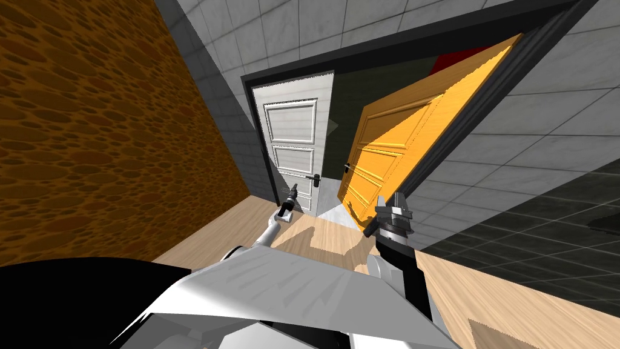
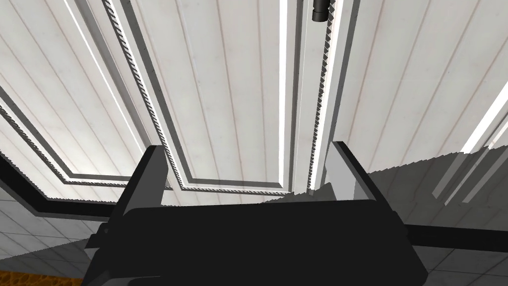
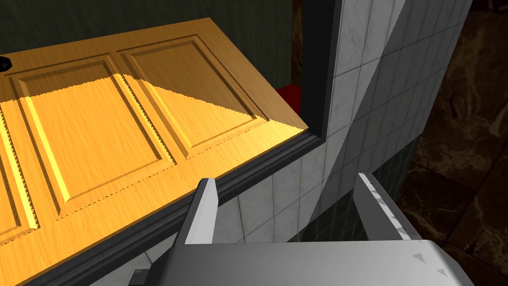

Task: Push the door open

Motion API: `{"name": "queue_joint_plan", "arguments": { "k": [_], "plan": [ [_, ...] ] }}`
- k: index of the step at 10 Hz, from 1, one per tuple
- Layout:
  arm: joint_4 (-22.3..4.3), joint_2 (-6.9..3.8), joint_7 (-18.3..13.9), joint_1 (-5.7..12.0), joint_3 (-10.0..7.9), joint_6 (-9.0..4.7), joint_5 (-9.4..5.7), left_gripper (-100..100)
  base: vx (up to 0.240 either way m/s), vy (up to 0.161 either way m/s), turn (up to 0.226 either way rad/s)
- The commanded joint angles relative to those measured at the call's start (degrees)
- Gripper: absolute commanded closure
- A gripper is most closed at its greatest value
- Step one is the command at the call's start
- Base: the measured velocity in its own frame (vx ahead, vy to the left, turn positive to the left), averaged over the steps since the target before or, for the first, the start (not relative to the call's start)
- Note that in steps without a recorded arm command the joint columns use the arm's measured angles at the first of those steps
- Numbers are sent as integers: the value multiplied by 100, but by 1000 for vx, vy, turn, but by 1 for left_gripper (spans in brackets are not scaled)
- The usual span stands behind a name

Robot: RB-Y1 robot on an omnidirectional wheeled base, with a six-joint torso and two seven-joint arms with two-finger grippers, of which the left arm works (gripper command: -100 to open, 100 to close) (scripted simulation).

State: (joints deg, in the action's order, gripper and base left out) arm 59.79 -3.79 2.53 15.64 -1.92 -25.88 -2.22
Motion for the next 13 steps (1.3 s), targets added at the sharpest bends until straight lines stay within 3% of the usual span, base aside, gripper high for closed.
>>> {"name": "queue_joint_plan", "arguments": {
  "k": [1,13],
  "plan": [
    [-165,-10,-17,88,-4,-31,-9,-100,67,-4,-4],
    [-1851,229,-102,1058,-7,-52,-82,-100,95,-8,-16]
  ]
}}
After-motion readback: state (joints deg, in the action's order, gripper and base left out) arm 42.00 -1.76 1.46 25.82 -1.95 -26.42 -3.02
